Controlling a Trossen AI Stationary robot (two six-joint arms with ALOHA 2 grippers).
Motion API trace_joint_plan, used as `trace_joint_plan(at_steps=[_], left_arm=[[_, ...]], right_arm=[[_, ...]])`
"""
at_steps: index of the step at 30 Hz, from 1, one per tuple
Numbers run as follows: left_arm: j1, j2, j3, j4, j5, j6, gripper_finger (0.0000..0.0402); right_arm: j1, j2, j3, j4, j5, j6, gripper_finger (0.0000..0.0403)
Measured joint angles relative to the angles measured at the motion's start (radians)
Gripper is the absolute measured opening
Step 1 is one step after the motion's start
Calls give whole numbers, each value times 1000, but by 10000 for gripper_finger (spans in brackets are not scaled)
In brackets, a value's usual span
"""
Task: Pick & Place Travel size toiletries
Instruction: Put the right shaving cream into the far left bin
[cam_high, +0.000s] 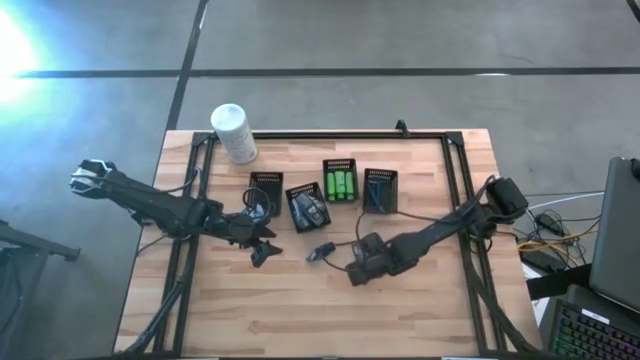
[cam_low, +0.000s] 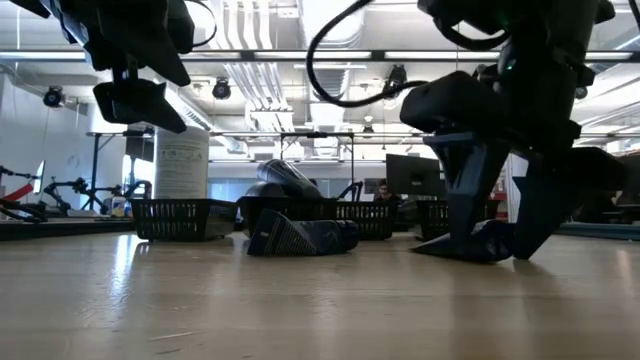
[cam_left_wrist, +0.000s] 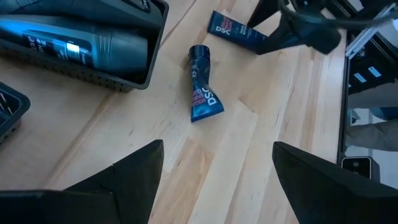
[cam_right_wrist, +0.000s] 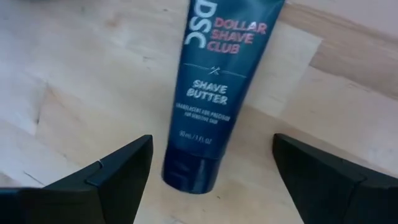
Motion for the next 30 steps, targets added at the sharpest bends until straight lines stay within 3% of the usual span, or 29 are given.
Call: trace_joint_plan(at_steps=[8,24,30], left_arm=[[0,0,0,0,-1,0,305],[0,0,0,0,-1,5,305],[-7,0,0,90,6,109,305]], right_arm=[[5,66,109,-101,41,-76,311],[49,165,243,-265,77,-133,127],[42,82,245,-254,66,-290,118]])
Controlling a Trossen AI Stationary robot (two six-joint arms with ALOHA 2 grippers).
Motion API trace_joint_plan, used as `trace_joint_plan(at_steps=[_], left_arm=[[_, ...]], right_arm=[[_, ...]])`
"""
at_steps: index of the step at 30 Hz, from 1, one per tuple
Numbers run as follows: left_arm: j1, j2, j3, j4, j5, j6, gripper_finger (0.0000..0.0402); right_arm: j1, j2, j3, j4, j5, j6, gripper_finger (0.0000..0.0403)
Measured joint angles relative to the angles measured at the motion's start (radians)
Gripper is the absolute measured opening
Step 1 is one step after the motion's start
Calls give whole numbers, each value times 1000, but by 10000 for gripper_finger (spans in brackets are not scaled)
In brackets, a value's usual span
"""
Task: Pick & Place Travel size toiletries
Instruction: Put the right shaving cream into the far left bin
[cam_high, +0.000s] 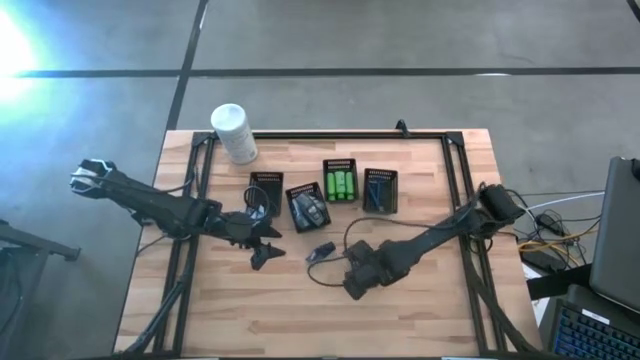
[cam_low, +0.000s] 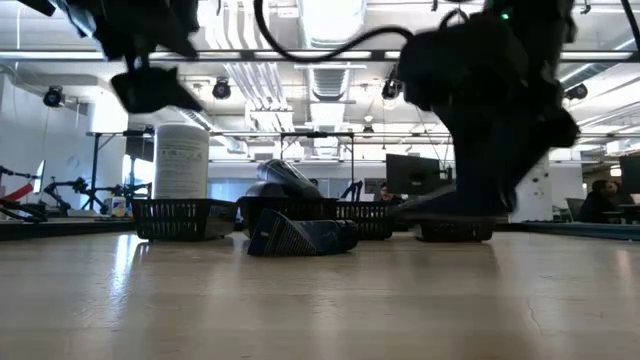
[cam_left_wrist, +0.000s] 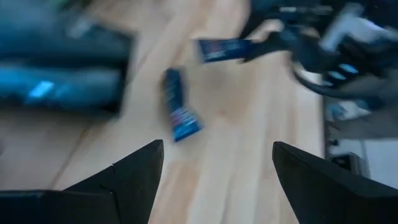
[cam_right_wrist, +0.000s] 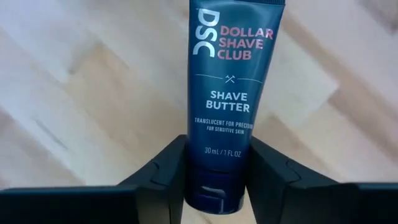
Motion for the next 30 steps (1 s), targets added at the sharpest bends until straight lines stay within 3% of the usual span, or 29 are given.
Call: trace_joint_plan(at_steps=[5,8,13,22,25,30], left_arm=[[-35,0,2,193,52,271,300],[-61,0,11,273,9,464,294],[-75,5,74,267,-182,642,287],[-114,151,208,206,-179,1002,286],[-122,221,266,193,-176,1108,286],[-122,299,338,200,-210,1153,286]], right_arm=[[-25,-97,-19,63,-34,-149,139],[-40,-166,-24,144,-85,-290,137],[-85,-265,-25,208,-192,-404,119],[-177,-332,-19,220,-405,-476,131],[-199,-332,-5,218,-424,-494,127],[-219,-332,24,217,-446,-521,120]])
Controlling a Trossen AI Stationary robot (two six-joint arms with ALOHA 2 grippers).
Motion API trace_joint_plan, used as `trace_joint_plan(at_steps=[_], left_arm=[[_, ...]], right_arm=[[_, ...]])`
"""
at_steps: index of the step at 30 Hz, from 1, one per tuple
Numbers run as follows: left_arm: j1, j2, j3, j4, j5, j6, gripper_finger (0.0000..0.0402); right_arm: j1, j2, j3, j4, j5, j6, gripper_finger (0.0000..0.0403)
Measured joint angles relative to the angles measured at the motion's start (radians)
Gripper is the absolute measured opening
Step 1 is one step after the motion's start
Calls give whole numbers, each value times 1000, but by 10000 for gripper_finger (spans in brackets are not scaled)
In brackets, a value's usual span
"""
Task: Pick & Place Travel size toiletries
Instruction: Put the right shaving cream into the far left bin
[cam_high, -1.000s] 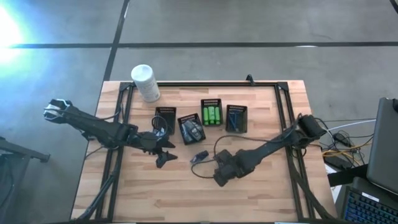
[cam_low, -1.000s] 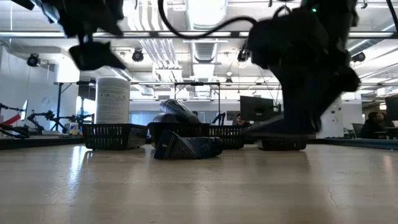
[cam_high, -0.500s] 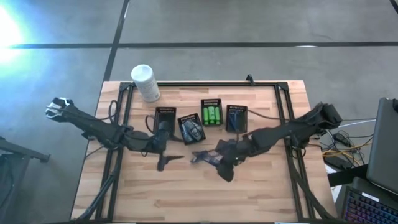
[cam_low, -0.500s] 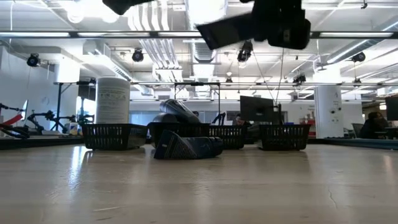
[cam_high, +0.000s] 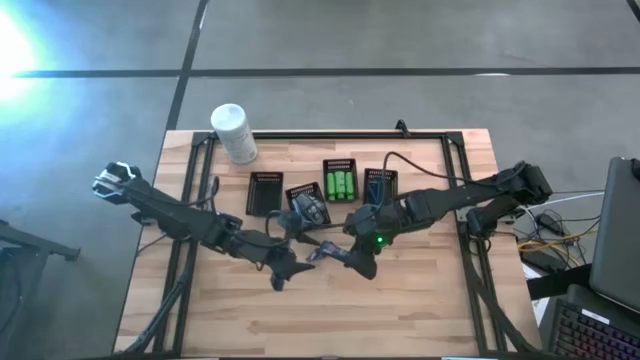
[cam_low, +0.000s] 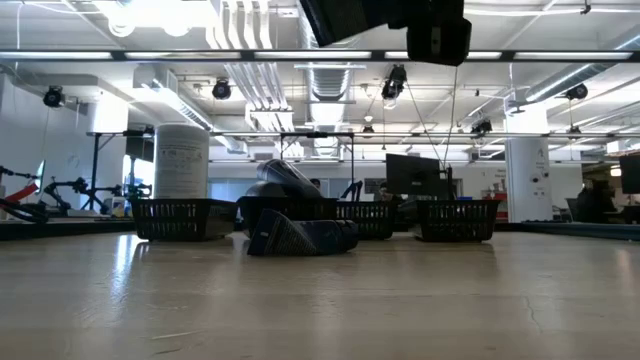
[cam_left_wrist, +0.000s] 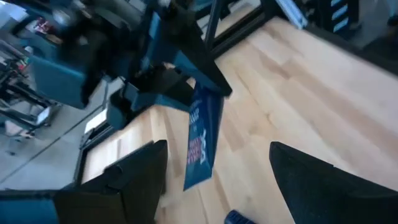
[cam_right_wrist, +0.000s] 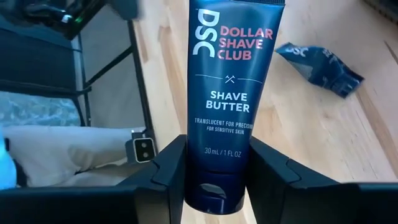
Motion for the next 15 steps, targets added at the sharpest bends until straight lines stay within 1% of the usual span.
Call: trace_joint_plan(at_steps=[4,8,12,15], left_arm=[[13,25,15,-2,-7,60,286],[19,43,29,5,-11,88,275],[19,69,49,6,-10,127,243],[19,83,62,8,-6,142,213]], right_arm=[[0,0,13,2,-20,-16,128],[1,0,17,1,-22,-25,124],[0,1,17,2,-22,-31,120],[0,1,17,2,-24,-30,128]])
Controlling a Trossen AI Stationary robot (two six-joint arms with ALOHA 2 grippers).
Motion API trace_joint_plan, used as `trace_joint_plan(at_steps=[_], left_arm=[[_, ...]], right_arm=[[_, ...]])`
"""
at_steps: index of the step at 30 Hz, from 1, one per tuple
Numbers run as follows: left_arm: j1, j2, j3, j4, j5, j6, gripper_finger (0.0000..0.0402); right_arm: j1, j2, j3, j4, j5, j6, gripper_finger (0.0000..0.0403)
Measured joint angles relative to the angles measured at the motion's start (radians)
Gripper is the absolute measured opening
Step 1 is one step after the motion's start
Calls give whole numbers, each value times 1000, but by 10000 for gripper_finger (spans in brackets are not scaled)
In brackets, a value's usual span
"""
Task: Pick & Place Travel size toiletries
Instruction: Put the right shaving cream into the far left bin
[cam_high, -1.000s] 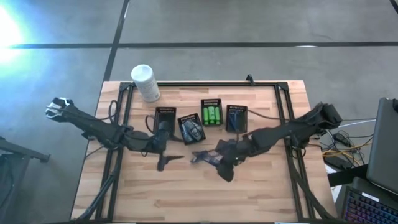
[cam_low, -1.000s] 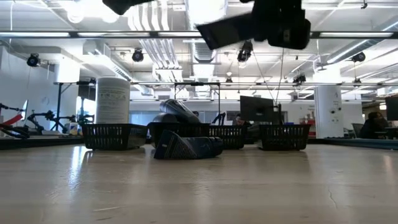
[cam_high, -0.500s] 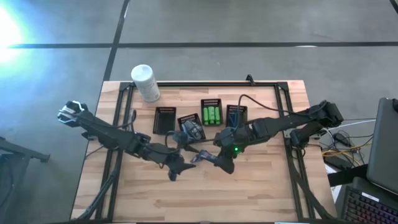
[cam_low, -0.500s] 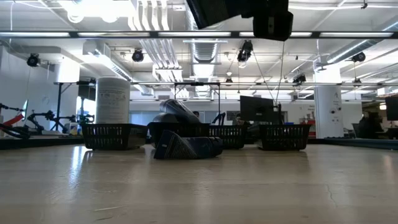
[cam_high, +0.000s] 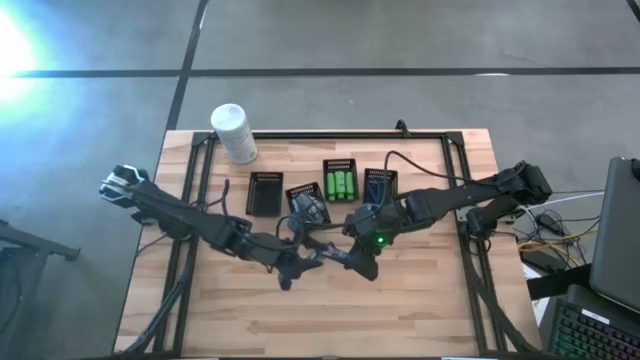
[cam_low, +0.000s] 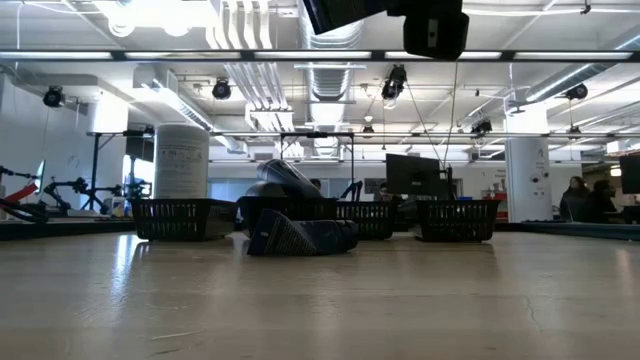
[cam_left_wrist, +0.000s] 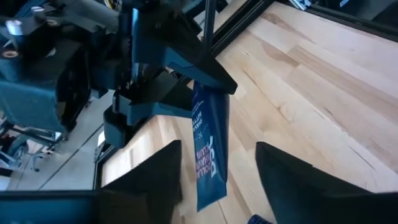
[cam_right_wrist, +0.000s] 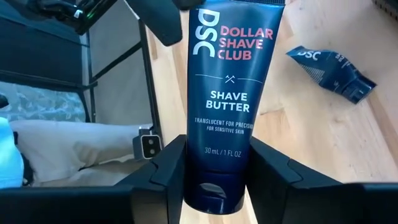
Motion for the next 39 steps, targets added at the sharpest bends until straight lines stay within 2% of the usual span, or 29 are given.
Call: trace_joint_plan(at_steps=[13,23,26,30,36,39], left_arm=[[6,28,18,-6,1,-72,85],[7,24,19,-6,40,-145,35],[8,24,19,-12,42,-147,13],[9,24,18,-14,43,-147,8],[9,23,18,-15,44,-147,14],[9,23,17,-16,44,-149,28]], right_arm=[[1,0,0,4,-26,11,127],[1,0,0,17,-43,34,121],[1,0,0,17,-44,46,133],[1,0,0,19,-45,56,144],[1,0,0,21,-45,53,118],[1,1,0,21,-43,46,118]])
